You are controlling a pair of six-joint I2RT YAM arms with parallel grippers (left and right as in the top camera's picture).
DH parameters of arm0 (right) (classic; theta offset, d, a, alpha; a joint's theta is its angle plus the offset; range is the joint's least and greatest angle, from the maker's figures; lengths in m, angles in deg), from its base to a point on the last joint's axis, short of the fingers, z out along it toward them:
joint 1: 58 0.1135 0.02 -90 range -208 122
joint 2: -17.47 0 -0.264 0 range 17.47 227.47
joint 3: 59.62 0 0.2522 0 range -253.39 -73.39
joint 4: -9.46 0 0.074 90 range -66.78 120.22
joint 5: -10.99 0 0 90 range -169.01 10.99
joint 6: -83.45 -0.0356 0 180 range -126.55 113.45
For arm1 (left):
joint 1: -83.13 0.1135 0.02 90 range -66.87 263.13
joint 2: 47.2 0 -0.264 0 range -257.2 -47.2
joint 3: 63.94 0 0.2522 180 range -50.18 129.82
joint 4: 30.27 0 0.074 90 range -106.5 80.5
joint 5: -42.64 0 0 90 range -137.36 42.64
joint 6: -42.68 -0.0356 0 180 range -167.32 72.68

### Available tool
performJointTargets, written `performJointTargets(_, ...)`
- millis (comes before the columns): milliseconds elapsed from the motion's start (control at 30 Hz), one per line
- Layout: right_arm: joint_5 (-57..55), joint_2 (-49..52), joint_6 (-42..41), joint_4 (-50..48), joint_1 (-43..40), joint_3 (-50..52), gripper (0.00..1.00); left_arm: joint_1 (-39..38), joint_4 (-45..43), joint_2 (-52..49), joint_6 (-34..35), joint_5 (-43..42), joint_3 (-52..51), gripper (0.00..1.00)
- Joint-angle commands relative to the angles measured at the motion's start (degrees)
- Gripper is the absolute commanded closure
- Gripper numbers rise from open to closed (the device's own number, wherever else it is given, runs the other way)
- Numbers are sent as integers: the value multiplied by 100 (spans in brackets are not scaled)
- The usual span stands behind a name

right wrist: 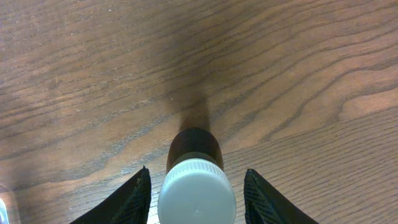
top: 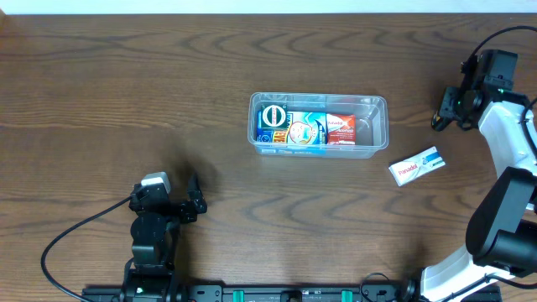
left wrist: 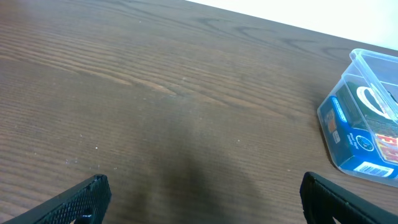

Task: Pack container
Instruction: 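Lower the right gripper and grasp the dark bottle by its cap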

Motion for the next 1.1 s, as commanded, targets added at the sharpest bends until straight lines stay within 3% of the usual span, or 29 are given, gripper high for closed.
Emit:
performJointTargets(0,7,15,24,7,-28,-61,54,-22,205,-2,-37,90,-125,2)
performJointTargets(267,2,15,24,2,-33,-61,57,-22,205,-2,-37,90,-125,2)
performJointTargets(600,9,72,26,-149,-92,-61,54,-22,205,-2,-35,90,-125,2)
performJointTargets(767,9,72,26,-177,-92,-61,63,-22,205,-2,-35,90,-125,2)
performJointTargets(1067,9,72,24,-122,-92,-61,66,-22,205,-2,-35,90,-125,2)
